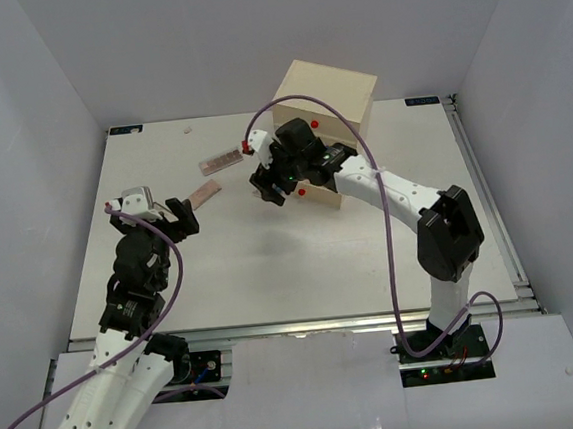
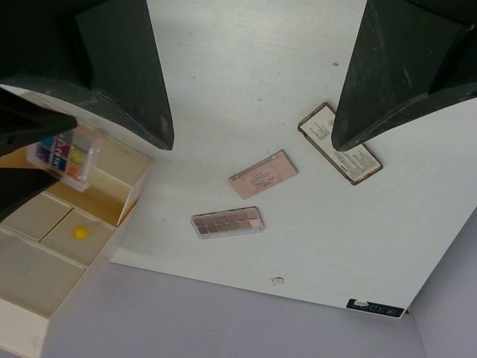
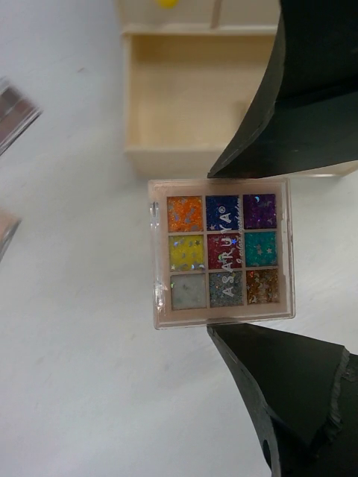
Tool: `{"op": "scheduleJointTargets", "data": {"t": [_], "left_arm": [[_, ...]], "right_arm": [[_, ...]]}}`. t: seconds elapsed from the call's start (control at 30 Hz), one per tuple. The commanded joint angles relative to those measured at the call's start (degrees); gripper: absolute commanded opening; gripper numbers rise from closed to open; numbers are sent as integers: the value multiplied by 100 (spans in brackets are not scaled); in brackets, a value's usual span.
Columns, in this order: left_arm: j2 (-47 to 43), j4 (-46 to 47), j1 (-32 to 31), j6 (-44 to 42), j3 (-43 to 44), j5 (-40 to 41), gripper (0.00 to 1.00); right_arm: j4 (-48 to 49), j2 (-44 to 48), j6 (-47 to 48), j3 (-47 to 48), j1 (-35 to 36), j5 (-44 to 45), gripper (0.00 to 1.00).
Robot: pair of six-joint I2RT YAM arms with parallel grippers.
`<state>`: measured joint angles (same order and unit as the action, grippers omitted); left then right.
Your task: Organize the makeup
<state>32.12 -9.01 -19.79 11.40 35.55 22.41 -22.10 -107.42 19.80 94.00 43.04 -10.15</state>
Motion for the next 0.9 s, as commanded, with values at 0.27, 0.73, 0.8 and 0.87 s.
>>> {"op": "scheduleJointTargets", "data": {"t": [0.27,0.73,0.8,0.87], "left_arm": [[92,-39,37,50,-36,-223,98],[163,-43,37,46,-39,-255,98],[169,-45,37,46,-39,-261,98],[182,-48,37,46,-39,-269,98]], "right_arm": [[1105,429,1184,-1392,-565,2282,24],[1600,237,1670,-1291,-676,2744,39],[1679,136,1801,-1287,-701,2823,46],[1720,82,1871,-1313,-714,2859,60]]}}
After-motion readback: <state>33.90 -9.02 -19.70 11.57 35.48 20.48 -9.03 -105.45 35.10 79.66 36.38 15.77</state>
